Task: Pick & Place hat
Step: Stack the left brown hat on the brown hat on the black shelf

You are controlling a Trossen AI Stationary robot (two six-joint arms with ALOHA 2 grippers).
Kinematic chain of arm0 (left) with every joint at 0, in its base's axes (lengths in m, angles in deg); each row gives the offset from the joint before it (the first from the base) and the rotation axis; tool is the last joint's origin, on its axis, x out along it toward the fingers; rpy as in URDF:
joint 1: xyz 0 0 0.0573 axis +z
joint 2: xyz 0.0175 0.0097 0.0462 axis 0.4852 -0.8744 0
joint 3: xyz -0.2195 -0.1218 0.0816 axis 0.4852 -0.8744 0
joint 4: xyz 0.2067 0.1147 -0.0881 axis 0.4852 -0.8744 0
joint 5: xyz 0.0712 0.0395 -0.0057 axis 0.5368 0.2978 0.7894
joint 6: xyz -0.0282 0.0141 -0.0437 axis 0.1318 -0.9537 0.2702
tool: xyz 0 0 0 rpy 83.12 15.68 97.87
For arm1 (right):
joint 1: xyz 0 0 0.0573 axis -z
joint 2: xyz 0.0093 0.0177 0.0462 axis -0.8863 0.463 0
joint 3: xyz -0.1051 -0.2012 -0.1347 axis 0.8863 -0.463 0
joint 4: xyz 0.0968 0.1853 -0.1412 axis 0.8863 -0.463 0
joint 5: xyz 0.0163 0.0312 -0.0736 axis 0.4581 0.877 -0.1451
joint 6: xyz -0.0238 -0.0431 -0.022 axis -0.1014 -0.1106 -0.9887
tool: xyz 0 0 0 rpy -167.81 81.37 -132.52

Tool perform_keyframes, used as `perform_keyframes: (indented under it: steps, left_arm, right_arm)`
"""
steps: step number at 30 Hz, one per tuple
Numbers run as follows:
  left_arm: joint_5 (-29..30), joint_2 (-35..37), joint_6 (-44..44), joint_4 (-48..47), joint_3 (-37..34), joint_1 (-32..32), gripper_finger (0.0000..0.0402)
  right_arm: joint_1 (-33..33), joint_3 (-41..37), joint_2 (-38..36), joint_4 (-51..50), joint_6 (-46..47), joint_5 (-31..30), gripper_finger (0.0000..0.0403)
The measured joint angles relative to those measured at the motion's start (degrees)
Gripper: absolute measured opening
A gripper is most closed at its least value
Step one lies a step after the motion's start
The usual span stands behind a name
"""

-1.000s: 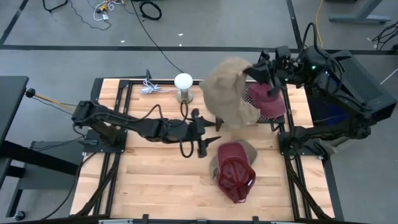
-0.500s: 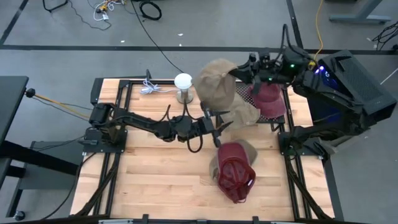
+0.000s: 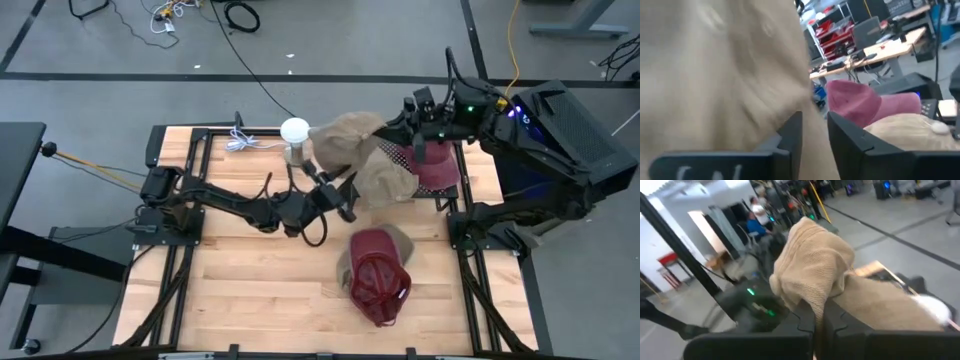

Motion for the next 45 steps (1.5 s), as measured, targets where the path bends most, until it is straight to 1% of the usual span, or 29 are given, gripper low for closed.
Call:
perform_keyframes:
  steps: [3,6,9,12,14,18,20,22,25,30,32,34,36,38,41,45]
  left_arm:
    - [-1.52,2.72,-0.36,-1.96,0.0,-0.38,0.0056]
    - [-3.66,6.14,2.15,-7.01,0.0,0.23,0.0012]
    - [-6.91,9.05,7.12,-12.9,0.0,1.85,0.001]
    - [-12.07,10.81,12.02,-16.31,0.0,3.82,0.001]
    - [-15.15,11.4,14.26,-16.47,0.0,4.68,0.0009]
    - [-18.56,13.61,15.32,-15.28,0.0,4.96,0.0016]
    - [-18.99,14.75,15.33,-14.1,0.0,4.57,0.0034]
    - [-19.14,15.82,15.34,-14.1,0.0,4.34,0.0064]
    - [-19.56,16.59,16.32,-14.05,0.0,4.42,0.0128]
    - [-23.67,16.02,19.4,-16.25,0.0,5.34,0.0251]
    - [-23.76,15.56,19.63,-16.94,0.0,5.74,0.029]
    - [-23.26,15.48,19.65,-16.84,0.0,6.27,0.032]
    - [-23.11,15.59,19.69,-16.47,0.0,6.79,0.0339]
    - [-23.05,15.59,19.64,-16.14,0.0,7.18,0.0348]
    - [-23.2,15.59,19.07,-15.32,0.0,7.39,0.0348]
    - [-25.81,15.59,18.93,-15.49,0.0,8.0,0.0335]
  right_arm:
    - [-0.02,-0.02,-0.96,-3.8,-0.57,-0.74,0.0004]
    - [-0.04,-0.02,-1.34,-5.72,-0.52,-0.11,0.0004]
    - [-0.38,-0.04,-1.61,-6.03,0.11,2.39,0.0004]
    - [-1.09,-0.04,-1.61,-5.4,0.14,2.97,0.0004]
    - [-1.22,-0.04,-1.6,-5.04,-0.43,2.25,0.0004]
    - [-1.16,-0.04,-1.6,-5.1,-1.42,0.98,0.0004]
    - [-1.18,-0.04,-1.6,-5.08,-1.92,0.57,0.0004]
    - [-1.22,-0.04,-1.6,-5.08,-2.05,-0.07,0.0004]
    - [-1.2,-0.04,-1.57,-5.0,-2.39,-0.22,0.0004]
    - [-1.2,-0.04,-1.57,-4.69,-2.66,0.37,0.0004]
    - [-1.2,-0.04,-1.57,-4.69,-2.66,1.1,0.0004]
    - [-1.2,-0.04,-1.57,-4.69,-2.61,2.99,0.0004]
    - [-1.18,-0.04,-1.57,-4.71,-2.4,4.77,0.0004]
    - [-1.18,-0.04,-1.57,-5.06,-2.4,6.36,0.0004]
    - [-1.18,-0.04,-1.57,-6.69,-2.03,7.5,0.0004]
    - [-1.18,-0.04,-1.55,-7.31,-2.2,8.82,0.0004]
